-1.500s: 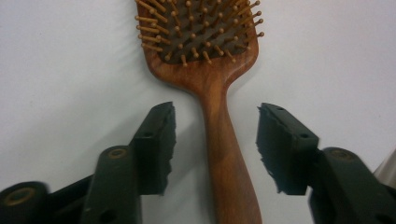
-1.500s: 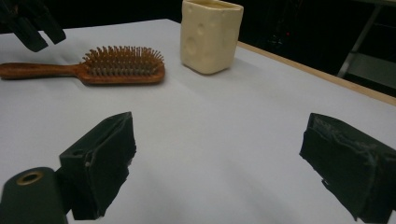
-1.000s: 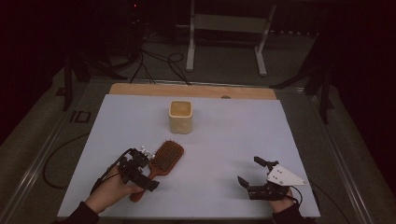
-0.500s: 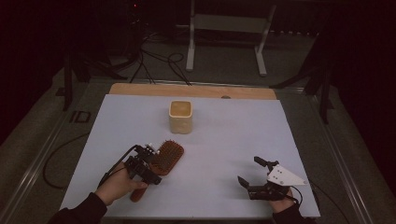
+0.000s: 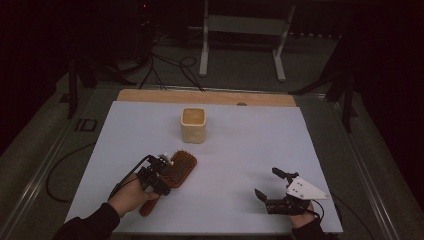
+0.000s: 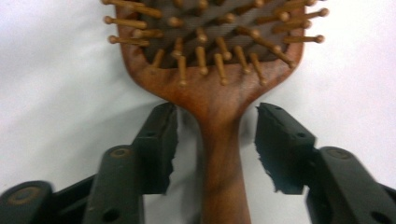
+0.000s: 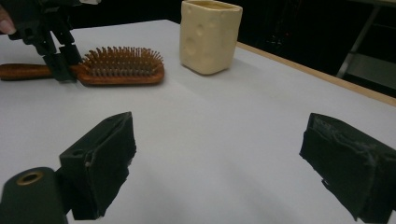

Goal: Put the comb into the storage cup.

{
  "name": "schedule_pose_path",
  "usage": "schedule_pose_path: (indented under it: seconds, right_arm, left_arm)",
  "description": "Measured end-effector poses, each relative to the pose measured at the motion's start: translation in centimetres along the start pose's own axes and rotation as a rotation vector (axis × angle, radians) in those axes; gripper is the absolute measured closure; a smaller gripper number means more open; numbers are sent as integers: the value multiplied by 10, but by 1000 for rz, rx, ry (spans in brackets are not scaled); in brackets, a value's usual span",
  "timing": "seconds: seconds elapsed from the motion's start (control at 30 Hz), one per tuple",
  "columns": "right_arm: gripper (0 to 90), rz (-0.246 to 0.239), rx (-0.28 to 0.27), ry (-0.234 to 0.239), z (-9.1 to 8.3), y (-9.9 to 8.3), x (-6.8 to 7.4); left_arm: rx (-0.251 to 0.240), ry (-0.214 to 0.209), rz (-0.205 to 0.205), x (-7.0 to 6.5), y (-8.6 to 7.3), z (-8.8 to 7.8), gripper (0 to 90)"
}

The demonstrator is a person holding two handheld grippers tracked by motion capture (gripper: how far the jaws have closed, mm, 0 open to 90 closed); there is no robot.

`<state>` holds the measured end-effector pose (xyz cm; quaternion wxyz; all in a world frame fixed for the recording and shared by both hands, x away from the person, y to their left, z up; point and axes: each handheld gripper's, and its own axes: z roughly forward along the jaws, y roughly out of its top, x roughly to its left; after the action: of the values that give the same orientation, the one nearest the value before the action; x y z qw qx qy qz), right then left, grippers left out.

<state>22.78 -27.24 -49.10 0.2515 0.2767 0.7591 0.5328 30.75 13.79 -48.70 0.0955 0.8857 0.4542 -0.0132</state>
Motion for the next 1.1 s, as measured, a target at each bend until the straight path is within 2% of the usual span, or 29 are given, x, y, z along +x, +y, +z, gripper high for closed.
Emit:
schedule_pose_path:
  seconds: [0.1, 0.3, 0.37, 0.43, 0.5, 0.57, 0.73, 0.83, 1.1]
  right_arm:
    - [93, 3, 1, 0, 0, 0, 0]
    - [93, 4, 3, 0, 0, 0, 0]
    - [93, -1, 3, 0, 0, 0, 1]
    - [93, 2, 3, 0, 0, 0, 1]
    - [93, 0, 3, -2, 0, 1, 1]
    - [93, -2, 3, -1, 0, 1, 1]
    - [93, -3, 0, -1, -1, 1, 1]
    - [93, 1, -2, -1, -1, 1, 1]
    - [93, 2, 1, -1, -1, 1, 1]
  left_arm:
    - [6, 6, -5, 1, 1, 0, 542]
    - [29, 73, 28, -7, 1, 1, 625]
    - [33, 75, 28, -7, 2, 1, 641]
    - [45, 79, 60, -8, 2, 2, 671]
    - [51, 81, 71, -9, 3, 2, 685]
    - [61, 73, 61, -7, 4, 2, 709]
    - [73, 55, 68, -4, 6, 2, 724]
    - [64, 41, 74, -2, 5, 1, 728]
    - [-10, 33, 91, -1, -5, -1, 731]
